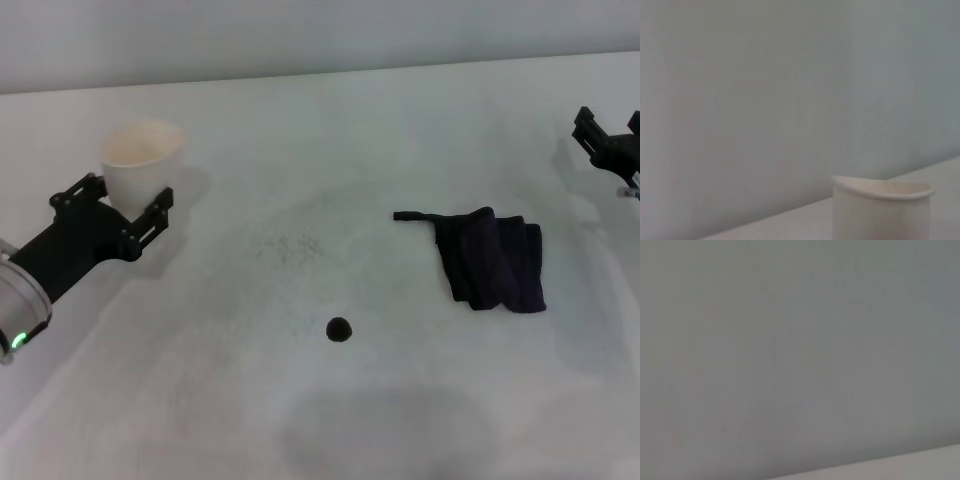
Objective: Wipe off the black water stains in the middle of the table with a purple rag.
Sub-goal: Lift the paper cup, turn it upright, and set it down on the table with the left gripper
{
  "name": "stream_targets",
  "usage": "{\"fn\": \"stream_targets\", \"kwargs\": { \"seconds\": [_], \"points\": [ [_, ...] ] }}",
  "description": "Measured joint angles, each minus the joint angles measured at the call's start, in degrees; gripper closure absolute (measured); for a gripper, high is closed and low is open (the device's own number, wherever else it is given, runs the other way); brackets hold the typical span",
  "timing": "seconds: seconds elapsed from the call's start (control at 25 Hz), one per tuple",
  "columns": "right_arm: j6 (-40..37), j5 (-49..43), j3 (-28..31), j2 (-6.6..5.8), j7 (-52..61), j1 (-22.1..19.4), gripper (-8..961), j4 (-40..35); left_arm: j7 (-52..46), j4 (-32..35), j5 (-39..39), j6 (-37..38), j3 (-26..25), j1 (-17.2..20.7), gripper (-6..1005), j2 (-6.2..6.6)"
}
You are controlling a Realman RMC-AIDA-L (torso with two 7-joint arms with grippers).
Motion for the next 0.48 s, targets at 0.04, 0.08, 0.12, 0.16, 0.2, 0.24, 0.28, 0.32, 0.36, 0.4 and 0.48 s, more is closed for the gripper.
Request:
{"fn": "stream_targets", "kwargs": {
  "seconds": [0.04, 0.08, 0.12, 0.16, 0.2, 0.24, 0.28, 0.32, 0.36, 0.4, 0.48],
  "points": [
    [-0.02, 0.00, -0.01, 0.00, 0.02, 0.20, 159, 0.00, 0.68, -1.66, -1.93, 0.02, -0.05, -0.45, 377, -0.10],
    [-0.03, 0.00, -0.07, 0.00, 0.04, 0.37, 159, 0.00, 0.91, -3.17, -4.02, 0.03, -0.08, -0.85, 377, -0.18],
    [-0.05, 0.00, -0.16, 0.00, 0.04, 0.57, 159, 0.00, 0.98, -4.33, -5.66, 0.07, -0.08, -1.12, 377, -0.26],
    [-0.09, 0.00, -0.27, 0.00, 0.03, 0.81, 159, 0.00, 1.02, -5.17, -7.07, 0.09, -0.09, -1.38, 377, -0.32],
    [-0.30, 0.00, -0.38, 0.00, -0.04, 1.03, 159, 0.00, 1.01, -5.60, -7.60, 0.10, -0.10, -1.43, 377, -0.39],
    [-0.54, 0.00, -0.46, 0.02, -0.12, 1.24, 159, 0.00, 0.95, -6.01, -8.04, 0.10, -0.12, -1.50, 377, -0.46],
    [-1.15, 0.00, -0.50, 0.05, -0.18, 1.48, 159, 0.03, 0.89, -6.23, -8.14, 0.11, -0.14, -1.53, 377, -0.49],
    [-1.15, 0.00, -0.50, 0.05, -0.18, 1.48, 159, 0.03, 0.80, -6.50, -8.25, 0.12, -0.16, -1.54, 377, -0.53],
    [-1.35, 0.00, -0.51, 0.06, -0.18, 1.54, 159, 0.05, 0.75, -7.00, -8.32, 0.16, -0.19, -1.60, 377, -0.56],
    [-1.43, 0.00, -0.51, 0.07, -0.17, 1.55, 159, 0.07, 0.73, -7.37, -8.36, 0.19, -0.21, -1.64, 377, -0.59],
    [-1.47, 0.00, -0.52, 0.08, -0.13, 1.56, 159, 0.09, 0.73, -7.95, -8.44, 0.51, -0.26, -1.68, 377, -0.64]
  ]
}}
